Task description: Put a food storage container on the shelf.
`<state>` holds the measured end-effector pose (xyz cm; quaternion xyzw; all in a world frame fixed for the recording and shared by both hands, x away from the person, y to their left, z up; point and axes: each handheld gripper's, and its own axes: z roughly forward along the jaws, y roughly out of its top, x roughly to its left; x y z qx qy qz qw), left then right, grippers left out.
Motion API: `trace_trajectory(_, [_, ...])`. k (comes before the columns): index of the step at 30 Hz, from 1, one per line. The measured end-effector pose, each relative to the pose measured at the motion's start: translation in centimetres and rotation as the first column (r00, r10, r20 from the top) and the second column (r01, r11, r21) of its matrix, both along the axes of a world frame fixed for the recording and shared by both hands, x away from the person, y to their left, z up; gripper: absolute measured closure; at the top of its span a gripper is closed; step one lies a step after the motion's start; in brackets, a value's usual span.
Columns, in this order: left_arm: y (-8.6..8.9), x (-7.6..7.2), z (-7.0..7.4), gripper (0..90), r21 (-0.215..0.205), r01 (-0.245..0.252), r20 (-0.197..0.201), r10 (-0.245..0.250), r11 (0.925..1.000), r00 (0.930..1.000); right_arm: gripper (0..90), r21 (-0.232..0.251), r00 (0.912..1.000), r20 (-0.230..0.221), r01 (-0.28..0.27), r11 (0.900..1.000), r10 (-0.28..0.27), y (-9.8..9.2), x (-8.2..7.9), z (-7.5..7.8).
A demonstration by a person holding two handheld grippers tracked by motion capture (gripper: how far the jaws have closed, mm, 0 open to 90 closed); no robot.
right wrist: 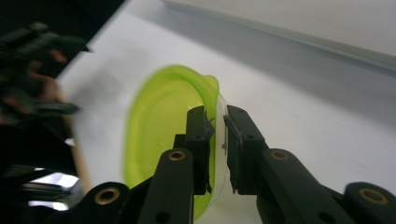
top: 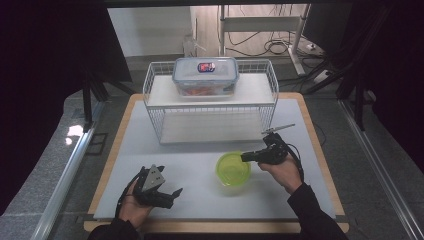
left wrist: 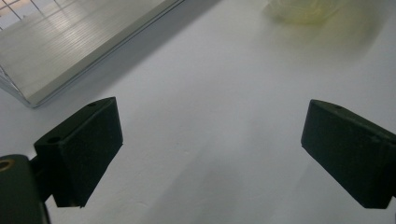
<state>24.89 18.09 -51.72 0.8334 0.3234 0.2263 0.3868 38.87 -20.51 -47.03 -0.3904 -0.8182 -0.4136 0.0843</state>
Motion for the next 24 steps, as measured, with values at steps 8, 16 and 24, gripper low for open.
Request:
trace_trajectory(8, [-0.1,0.0,-0.1,5.1,-0.007,-0.004,-0.003,0.004,1.0,1.0,71.1,-0.006,0.9987,-0.043,0.026,1.0,-0.026,-1.2,1.3,-1.7])
trace_trajectory(16, [-0.1,0.0,0.0,5.2,0.003,0.002,-0.002,-0.002,1.0,1.0,80.0,0.047,0.9933,-0.113,-0.017,0.999,0.022,-1.0,2.1,-2.0])
trace_trajectory(24, [-0.1,0.0,0.0,5.2,-0.004,0.002,0.002,-0.002,1.0,1.0,81.5,0.052,0.9908,-0.134,-0.015,0.999,0.022,-0.8,1.6,-1.6])
